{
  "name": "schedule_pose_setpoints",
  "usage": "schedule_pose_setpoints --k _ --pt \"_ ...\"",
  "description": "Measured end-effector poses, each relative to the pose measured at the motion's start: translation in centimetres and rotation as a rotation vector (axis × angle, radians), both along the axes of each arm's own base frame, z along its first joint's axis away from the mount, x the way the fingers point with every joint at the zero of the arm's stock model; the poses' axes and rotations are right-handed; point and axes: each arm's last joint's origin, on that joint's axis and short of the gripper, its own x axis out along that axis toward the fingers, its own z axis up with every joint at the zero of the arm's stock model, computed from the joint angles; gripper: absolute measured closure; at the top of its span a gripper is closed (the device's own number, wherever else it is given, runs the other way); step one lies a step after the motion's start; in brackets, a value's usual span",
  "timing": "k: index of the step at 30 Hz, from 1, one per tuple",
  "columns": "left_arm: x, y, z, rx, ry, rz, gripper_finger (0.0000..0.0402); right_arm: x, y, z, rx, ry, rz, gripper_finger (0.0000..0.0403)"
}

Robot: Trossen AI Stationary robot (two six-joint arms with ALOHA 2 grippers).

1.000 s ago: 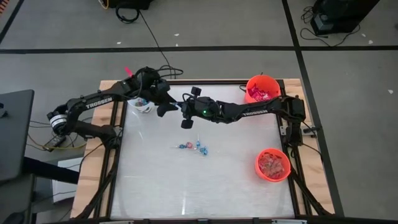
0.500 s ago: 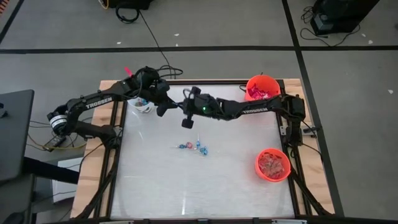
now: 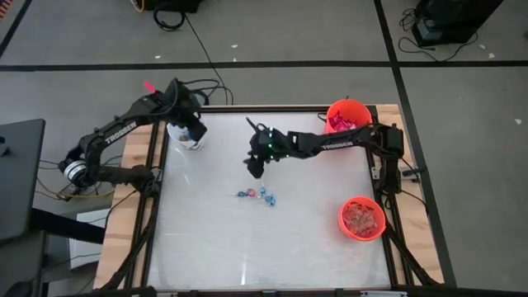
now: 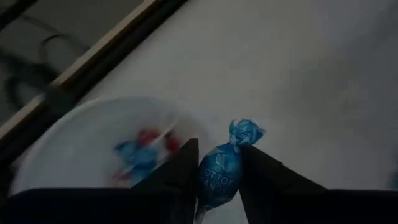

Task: Sort candy by brand, put in halloween buckets
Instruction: Put the blue candy into the white bucket, then put the red candy into the white bucket

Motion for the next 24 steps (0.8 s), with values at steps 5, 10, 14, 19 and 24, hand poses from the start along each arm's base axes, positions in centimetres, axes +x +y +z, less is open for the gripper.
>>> schedule_pose_setpoints --k 5,10,14,19,24 --pt "-1.1 0.5 -1.1 0.024 0.114 0.071 0.0301 -0.6 1.3 -1.7 0.066 -0.006 0.013 0.0177" --pt "-2.4 1.3 -3.4 -0.005 0.228 0.149 0.0256 -0.4 3.0 -1.9 0.090 0.001 0.073 0.0166" --pt "-3.0 1.8 -3.8 -0.031 0.246 0.207 0.0194 0.0 4.7 -3.7 0.095 0.056 0.155 0.0165" --pt "-2.8 1.6 -1.0 -0.010 0.178 0.211 0.0138 0.4 6.8 -6.8 0.116 0.132 0.204 0.0165" --pt "-2.0 0.0 2.5 0.074 0.094 0.139 0.0135 0.6 8.2 -7.4 0.093 0.146 0.147 0.0167"
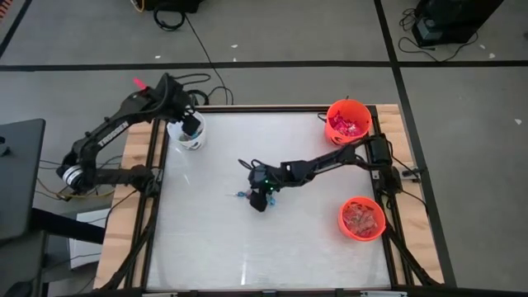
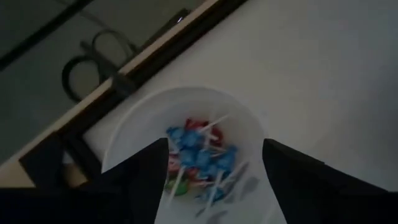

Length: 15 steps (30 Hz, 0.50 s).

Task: Sort candy by brand, put in halloween buckets
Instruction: Put the red candy into the white bucket

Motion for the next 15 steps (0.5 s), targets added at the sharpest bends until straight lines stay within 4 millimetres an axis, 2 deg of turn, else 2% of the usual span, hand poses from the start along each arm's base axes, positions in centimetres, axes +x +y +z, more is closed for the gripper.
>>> schedule_pose_setpoints --k 6,15 --pt "1.3 -2.1 0.6 -0.013 -0.029 -0.089 0.0147 -0.5 0.4 -0.7 -0.077 0.075 -0.048 0.0195" --pt "3.5 -3.8 0.9 -0.041 -0.130 -0.242 0.0152 -0.6 0.4 -0.8 -0.108 0.089 -0.028 0.0331"
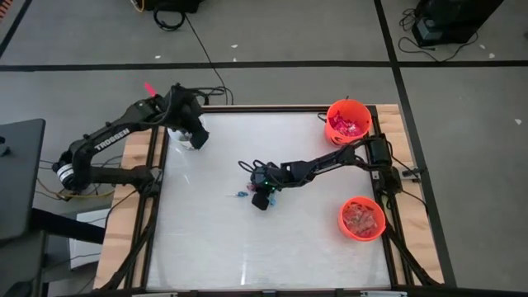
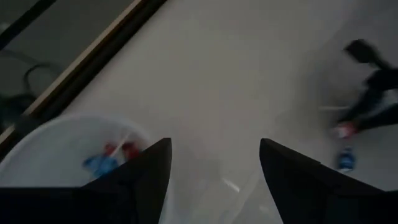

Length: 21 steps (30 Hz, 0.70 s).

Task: Sort candy by brand, put in halloween buckets
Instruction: Put the red candy into the white bucket

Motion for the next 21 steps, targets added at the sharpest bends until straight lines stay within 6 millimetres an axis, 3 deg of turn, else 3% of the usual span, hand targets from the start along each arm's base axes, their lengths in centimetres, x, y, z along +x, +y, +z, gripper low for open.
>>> schedule_pose_setpoints --k 5,9,16,21 --pt "1.4 -0.7 -0.7 -0.056 -0.127 -0.155 0.0152 0.1 -0.4 1.4 0.000 -0.046 0.012 0.0384" --pt "2.0 -1.3 -1.6 -0.125 -0.227 -0.318 0.0152 0.6 -0.8 5.2 -0.062 -0.161 0.018 0.0385" --pt "2.7 -2.0 -2.0 -0.147 -0.285 -0.412 0.0152 0.7 -1.7 10.8 -0.189 -0.304 -0.030 0.0385" --pt "3.7 -2.6 -1.6 -0.083 -0.329 -0.505 0.0143 0.8 -2.6 12.5 -0.233 -0.351 -0.040 0.0385"
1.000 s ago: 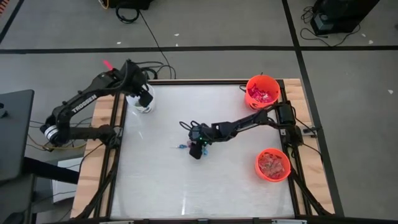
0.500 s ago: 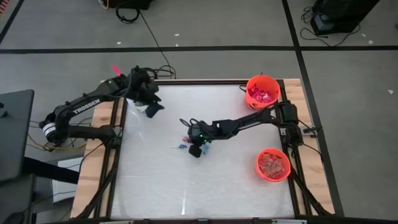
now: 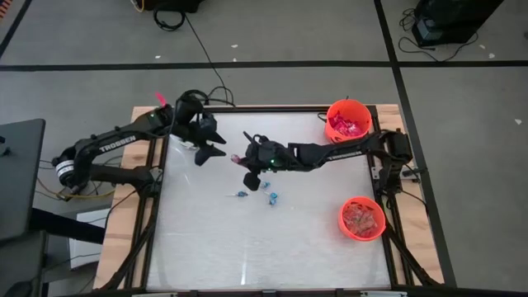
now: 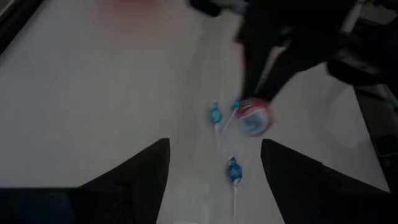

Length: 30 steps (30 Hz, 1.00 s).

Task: Sort candy by brand, put in halloween buckets
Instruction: Put the red candy into the white bucket

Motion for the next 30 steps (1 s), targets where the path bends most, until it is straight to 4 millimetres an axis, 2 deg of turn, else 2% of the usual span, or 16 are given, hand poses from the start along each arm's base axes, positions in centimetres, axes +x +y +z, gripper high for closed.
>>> schedule_pose_setpoints --k 7,14,30 --pt "1.8 -1.0 0.2 0.013 -0.066 -0.062 0.0121 0.2 -1.2 1.2 -0.013 -0.045 -0.025 0.0385" --pt "3.3 -1.1 -0.7 -0.049 -0.032 -0.011 0.0128 0.3 -1.1 1.2 -0.021 -0.049 0.005 0.0385" --pt "3.6 -1.1 -0.8 -0.063 -0.043 -0.001 0.0296 0.3 -1.0 1.2 -0.007 -0.042 0.033 0.0379"
